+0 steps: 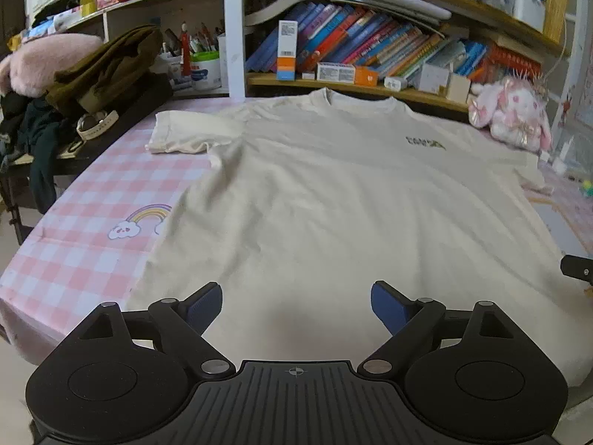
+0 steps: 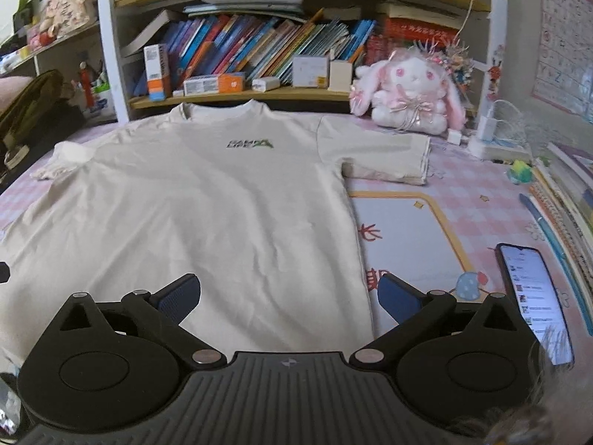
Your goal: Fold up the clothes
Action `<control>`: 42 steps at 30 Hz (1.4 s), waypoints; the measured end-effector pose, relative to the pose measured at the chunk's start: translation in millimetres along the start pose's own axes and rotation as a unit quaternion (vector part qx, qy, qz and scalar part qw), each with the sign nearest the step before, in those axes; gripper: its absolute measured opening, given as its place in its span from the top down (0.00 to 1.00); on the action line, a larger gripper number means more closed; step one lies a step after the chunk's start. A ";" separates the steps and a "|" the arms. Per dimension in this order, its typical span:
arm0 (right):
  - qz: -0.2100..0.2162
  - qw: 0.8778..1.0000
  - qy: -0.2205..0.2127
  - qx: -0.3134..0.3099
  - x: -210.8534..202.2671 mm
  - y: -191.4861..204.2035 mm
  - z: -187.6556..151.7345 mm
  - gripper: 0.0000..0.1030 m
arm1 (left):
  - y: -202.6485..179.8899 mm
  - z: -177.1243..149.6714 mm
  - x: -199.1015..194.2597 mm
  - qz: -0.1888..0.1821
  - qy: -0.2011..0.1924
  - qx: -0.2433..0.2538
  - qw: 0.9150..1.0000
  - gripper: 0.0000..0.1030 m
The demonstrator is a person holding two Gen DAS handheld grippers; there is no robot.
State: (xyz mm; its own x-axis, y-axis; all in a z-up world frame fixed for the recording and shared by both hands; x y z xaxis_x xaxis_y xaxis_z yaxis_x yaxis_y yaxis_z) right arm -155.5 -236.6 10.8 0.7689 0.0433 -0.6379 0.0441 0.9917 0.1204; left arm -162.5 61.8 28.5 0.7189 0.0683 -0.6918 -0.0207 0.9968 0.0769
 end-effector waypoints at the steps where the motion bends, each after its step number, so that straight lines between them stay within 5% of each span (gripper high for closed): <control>1: 0.002 1.000 0.005 -0.001 1.4 -1.8 -1.8 0.00 | -2.3 -0.5 0.5 0.001 0.002 0.002 1.000 0.13; 13: -0.010 1.000 0.013 0.021 9.7 0.6 -3.0 0.00 | 6.0 17.1 26.3 -0.030 0.000 0.032 0.999 0.12; 26: -0.057 0.996 -0.008 0.068 18.8 72.3 0.1 0.00 | 98.3 77.3 80.3 -0.090 -0.030 0.026 0.995 0.12; 32: -0.078 0.993 -0.012 0.087 22.1 104.4 -5.7 0.00 | 164.9 98.8 112.4 -0.120 -0.039 -0.061 0.990 0.15; 36: -0.103 0.991 0.003 0.090 22.1 115.8 -10.4 0.00 | 208.6 107.3 143.9 -0.113 -0.027 -0.140 0.983 0.49; 37: -0.108 0.990 0.006 0.089 21.5 118.8 -11.1 0.00 | 219.6 107.4 153.2 -0.114 -0.022 -0.169 0.979 0.58; 42: -0.122 0.990 0.015 0.074 16.4 132.3 -12.4 0.00 | 264.1 101.6 193.3 -0.109 -0.004 -0.301 0.947 0.64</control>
State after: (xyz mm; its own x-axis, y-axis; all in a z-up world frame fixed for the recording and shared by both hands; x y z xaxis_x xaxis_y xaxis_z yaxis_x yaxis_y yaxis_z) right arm -145.1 -103.2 6.9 0.7044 -0.1889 -0.6842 0.3202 0.9448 0.0688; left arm 41.6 334.1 -11.9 0.7564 -0.1405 -0.6389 -0.2624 0.8295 -0.4931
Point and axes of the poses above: each gripper's, at about its wrist camera, not at the fingertips, and x roughly the way its jaws point, y to its left, z to its top, the point moved 3 cm from there along x, roughly the way its jaws point, and after that the axes turned 7 degrees about x, right-handed, at the moved point
